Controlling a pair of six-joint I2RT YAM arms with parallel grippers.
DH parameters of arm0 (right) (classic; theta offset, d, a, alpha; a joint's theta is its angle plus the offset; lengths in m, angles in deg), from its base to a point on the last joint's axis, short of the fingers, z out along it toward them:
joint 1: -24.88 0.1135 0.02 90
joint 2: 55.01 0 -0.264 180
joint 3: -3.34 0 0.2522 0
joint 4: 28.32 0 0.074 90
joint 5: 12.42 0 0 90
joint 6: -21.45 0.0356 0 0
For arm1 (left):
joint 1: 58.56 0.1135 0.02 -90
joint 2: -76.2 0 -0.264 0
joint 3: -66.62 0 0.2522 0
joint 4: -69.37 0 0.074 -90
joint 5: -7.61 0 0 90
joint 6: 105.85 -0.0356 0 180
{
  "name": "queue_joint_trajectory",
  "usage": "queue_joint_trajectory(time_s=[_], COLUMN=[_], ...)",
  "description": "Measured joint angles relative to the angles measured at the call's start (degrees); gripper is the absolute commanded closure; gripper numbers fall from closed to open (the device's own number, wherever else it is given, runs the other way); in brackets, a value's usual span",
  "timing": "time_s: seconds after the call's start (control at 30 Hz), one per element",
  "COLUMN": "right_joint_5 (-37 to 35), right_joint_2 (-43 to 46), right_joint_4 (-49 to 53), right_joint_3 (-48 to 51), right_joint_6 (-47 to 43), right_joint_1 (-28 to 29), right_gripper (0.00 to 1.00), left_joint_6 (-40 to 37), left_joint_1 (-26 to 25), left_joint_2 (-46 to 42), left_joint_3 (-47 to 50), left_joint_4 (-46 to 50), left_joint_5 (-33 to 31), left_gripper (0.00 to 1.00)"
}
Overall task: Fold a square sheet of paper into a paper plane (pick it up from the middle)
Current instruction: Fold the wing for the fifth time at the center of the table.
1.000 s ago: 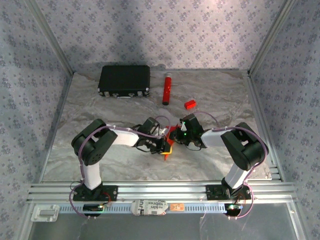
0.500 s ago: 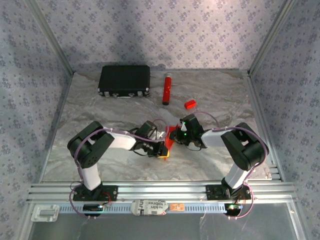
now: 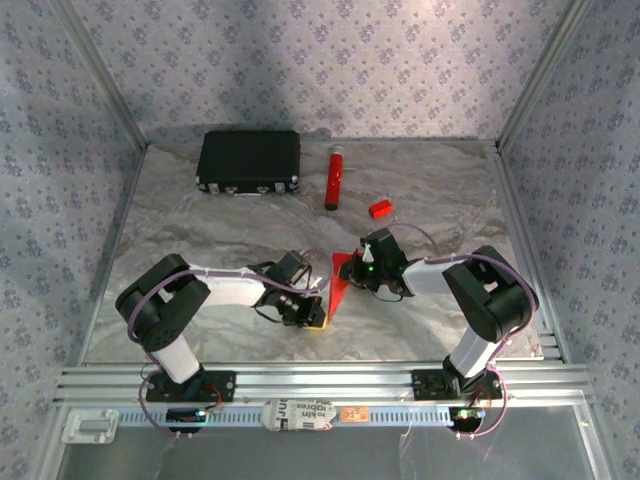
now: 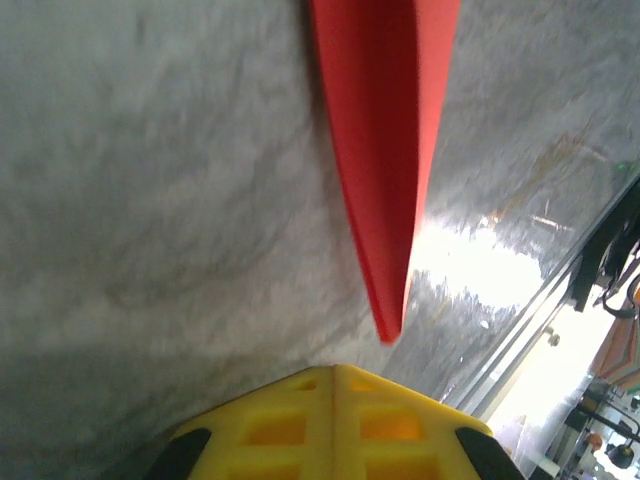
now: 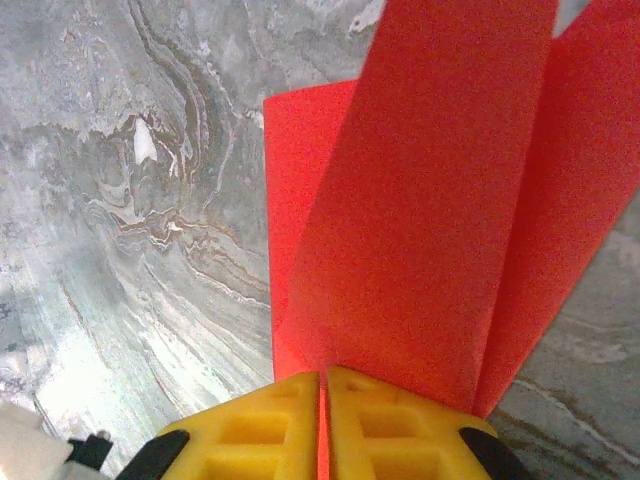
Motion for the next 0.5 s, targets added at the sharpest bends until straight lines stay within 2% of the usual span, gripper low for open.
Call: queue_joint_trajectory(time_s=[0.23, 0.5], right_joint_5=[-0.3, -0.4], right_joint_2=[0.1, 0.1], right_joint_4=[0.0, 0.0], right_joint_3=[0.0, 0.0], right_joint_6=[0.0, 0.0], right_joint_1=[0.1, 0.2], right_gripper=[0.88, 0.87], left_joint_6=[2.6, 7.8], left_joint_1=[0.7, 4.5], left_joint_2=[-7.0, -1.2], left_joint_3=[0.5, -4.1], left_joint_4=[-2.4, -10.2], left_joint_5=[0.0, -0.7], left_gripper=[0.96, 0.94])
